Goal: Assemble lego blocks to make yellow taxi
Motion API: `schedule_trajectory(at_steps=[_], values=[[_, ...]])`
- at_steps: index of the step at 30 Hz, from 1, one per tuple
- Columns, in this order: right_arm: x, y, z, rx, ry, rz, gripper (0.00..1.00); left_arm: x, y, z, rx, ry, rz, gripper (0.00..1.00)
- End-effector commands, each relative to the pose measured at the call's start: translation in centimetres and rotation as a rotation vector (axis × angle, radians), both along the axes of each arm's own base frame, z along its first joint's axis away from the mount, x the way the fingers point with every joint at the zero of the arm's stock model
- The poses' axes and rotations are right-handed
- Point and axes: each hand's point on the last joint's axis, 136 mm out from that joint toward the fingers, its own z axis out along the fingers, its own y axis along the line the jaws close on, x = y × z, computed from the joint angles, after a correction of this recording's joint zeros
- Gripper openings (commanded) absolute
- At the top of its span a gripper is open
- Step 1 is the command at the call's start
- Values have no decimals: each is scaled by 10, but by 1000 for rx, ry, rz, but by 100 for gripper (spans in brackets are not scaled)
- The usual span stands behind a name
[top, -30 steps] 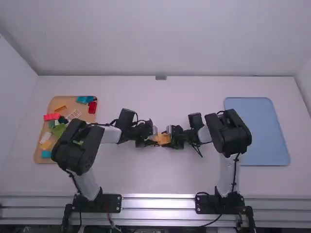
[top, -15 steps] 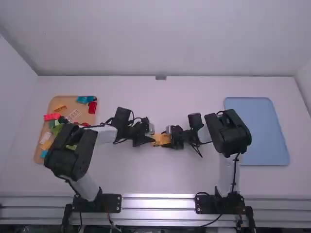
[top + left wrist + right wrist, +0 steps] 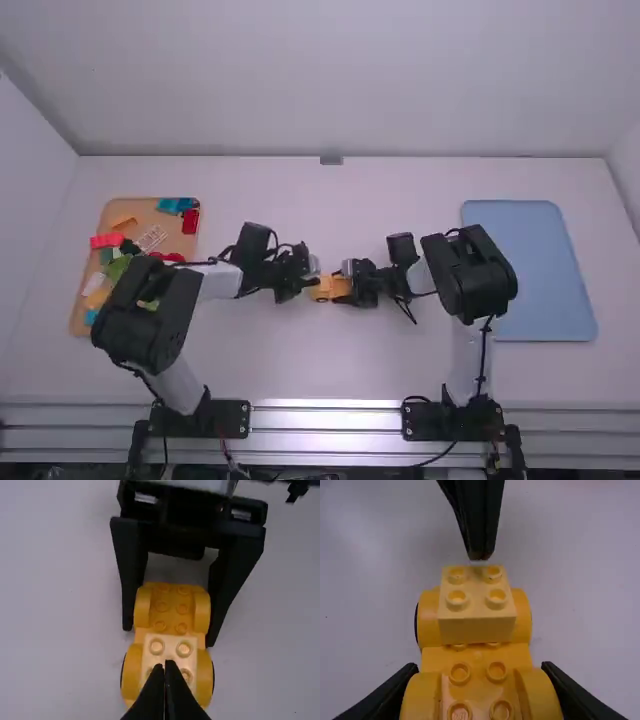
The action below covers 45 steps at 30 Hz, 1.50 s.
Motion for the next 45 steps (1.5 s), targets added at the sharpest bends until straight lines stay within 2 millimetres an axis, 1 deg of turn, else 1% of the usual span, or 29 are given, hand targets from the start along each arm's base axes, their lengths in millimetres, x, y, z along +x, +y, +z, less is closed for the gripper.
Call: schedule_trajectory(at_steps=[1,2,6,15,18,20,22,23,24,27,32,33,34,37,38,41,42,45], values=[[-4,0,-6,-2,20,6,50,-8,-4,-13,-12,62,1,2],[-4,0,-6,-1,20,6,50,-8,-4,-13,-17,69,5,2],[-4,0,-6,-1,19,7,50,-11,-15,-10,-56,57,-36,2],[-4,0,-6,-2,20,6,50,-8,-16,-8,-47,76,-36,2],[-4,0,-6,-2,20,6,50,-9,-16,-7,-30,79,-60,2],[-4,0,-6,-2,20,6,50,-5,-18,-2,-32,67,-72,2],[-4,0,-6,-1,20,6,50,4,-21,10,-43,37,-74,2],[-4,0,-6,-1,19,6,50,4,-21,11,-43,34,-73,2],[-4,0,-6,-1,20,7,50,8,-21,18,-49,18,-71,2],[-4,0,-6,-1,19,7,50,10,-23,22,-57,18,-77,2],[-4,0,-6,-2,19,7,50,-2,-19,10,-25,69,-76,2],[-4,0,-6,-1,19,7,50,-8,-20,5,-23,74,-96,2],[-4,0,-6,-1,19,7,50,-10,-22,3,-22,79,-100,2],[-4,0,-6,-1,19,7,51,-15,-26,-16,-6,118,-105,2],[-4,0,-6,-1,19,7,51,-15,-26,-17,-6,120,-105,2],[-4,0,-6,-1,20,6,51,-13,-22,-39,46,188,-50,2],[-4,0,-6,-1,20,7,51,-13,-20,-43,59,202,-39,2],[-4,0,-6,-1,20,6,51,-17,-15,-47,77,210,-53,2]])
